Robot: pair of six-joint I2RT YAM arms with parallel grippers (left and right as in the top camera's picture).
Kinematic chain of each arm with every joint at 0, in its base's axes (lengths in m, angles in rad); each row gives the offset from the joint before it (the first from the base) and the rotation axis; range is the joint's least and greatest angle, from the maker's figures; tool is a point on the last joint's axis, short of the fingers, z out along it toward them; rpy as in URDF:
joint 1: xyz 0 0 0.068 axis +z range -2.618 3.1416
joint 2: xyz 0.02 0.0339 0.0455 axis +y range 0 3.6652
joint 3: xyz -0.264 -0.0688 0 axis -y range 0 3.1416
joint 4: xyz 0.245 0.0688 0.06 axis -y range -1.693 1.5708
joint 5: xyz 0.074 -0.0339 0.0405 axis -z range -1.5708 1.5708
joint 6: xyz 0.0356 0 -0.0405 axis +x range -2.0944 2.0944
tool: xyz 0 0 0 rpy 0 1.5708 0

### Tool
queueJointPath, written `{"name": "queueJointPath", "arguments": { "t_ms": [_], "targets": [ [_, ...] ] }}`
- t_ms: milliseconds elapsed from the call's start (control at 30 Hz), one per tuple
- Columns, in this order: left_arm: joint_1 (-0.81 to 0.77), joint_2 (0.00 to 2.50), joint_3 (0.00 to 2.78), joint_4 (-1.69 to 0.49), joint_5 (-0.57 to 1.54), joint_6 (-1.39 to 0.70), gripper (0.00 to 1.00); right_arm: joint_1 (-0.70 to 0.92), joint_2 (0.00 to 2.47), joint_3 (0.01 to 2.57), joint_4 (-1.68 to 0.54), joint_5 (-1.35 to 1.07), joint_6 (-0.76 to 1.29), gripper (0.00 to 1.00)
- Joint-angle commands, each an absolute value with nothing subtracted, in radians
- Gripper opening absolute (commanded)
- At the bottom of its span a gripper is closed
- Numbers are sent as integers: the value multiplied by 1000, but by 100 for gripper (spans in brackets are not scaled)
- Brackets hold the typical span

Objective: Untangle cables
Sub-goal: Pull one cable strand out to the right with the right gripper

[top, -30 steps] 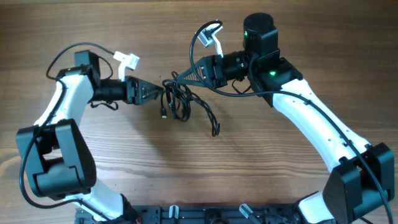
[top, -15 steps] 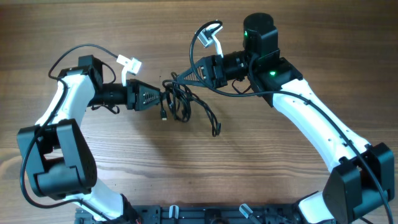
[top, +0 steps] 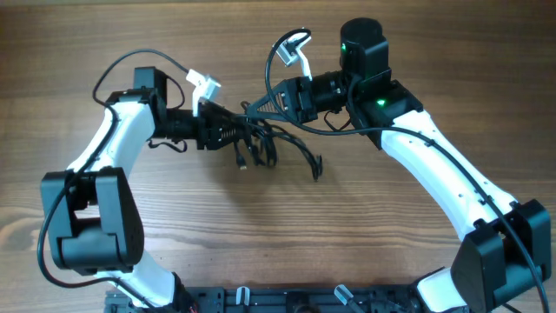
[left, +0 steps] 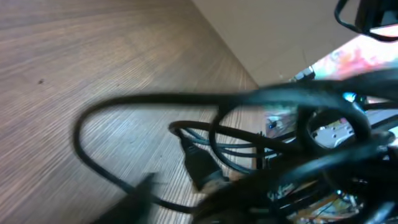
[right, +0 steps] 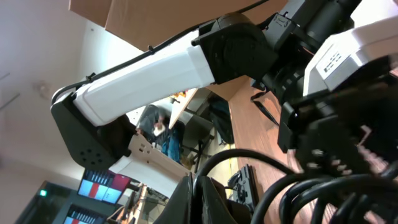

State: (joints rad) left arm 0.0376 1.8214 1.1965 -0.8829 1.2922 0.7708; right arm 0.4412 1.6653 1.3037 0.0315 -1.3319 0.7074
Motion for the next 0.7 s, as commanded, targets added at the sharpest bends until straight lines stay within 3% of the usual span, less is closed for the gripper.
{"name": "queueJointPath", "arguments": {
  "t_ms": [0,233,400,667],
  "targets": [
    [25,1831,1195,-874,1283,743,4,437,1663,1316,41,-1363,707,4],
    [115,1831,1195,-793,1013,359,4,362,1663,1316,44,-1363,704,4],
    [133,1831,1195,-766,935,245,4,338,1663,1316,-52,-1315,573,5],
    [20,1831,1195,-742,795,99,4,350,1663,1316,-487,-739,207,39]
  ]
}}
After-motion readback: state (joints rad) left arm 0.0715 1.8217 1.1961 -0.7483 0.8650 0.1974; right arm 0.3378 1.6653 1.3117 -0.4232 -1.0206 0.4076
